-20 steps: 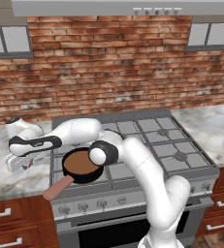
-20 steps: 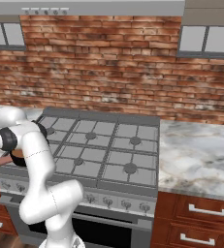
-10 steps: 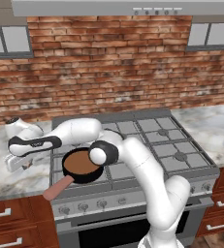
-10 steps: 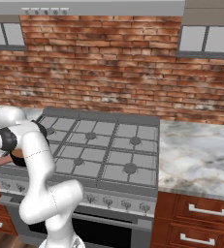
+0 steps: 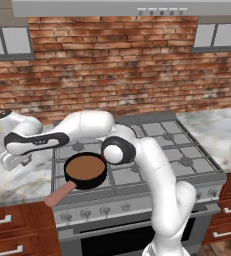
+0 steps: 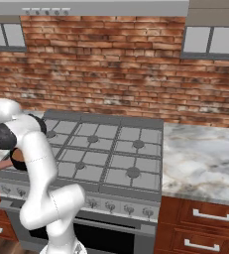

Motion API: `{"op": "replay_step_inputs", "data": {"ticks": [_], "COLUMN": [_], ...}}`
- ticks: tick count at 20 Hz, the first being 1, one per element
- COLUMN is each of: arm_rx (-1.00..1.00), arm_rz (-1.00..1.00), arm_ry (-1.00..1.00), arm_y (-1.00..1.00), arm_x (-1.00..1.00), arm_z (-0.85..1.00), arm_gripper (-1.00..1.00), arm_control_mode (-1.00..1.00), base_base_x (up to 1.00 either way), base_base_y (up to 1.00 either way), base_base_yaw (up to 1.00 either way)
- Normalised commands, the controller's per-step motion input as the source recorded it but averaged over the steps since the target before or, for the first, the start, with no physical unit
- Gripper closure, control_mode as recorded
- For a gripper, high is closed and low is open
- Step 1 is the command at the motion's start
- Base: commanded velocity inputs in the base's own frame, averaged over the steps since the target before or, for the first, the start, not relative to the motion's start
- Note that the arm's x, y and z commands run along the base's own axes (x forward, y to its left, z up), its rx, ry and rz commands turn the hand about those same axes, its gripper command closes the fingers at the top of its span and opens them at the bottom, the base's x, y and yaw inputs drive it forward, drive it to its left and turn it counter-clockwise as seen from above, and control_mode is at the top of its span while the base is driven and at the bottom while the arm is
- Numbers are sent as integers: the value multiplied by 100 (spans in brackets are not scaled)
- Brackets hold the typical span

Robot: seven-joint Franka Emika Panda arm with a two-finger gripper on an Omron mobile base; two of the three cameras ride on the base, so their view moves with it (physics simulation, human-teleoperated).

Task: Pick up the sugar cube(s) and place them in the saucepan with hot chocolate.

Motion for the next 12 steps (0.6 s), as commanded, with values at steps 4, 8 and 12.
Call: {"op": "replay_step_inputs", "data": {"ticks": [4,8,12], "arm_rx": [16,18,16], "arm_rz": [-2,-4,-5], "arm_ry": [-12,-9,-3], "arm_y": [-88,-100,-100], "arm_x": [-50,-41,-26], "arm_z": [45,22,6], "arm_gripper": [100,100,100], "arm_control_mode": [-100,-100,-100], "base_base_x": [0,0,0], "base_base_y": [0,0,0], "base_base_yaw": [0,0,0]}}
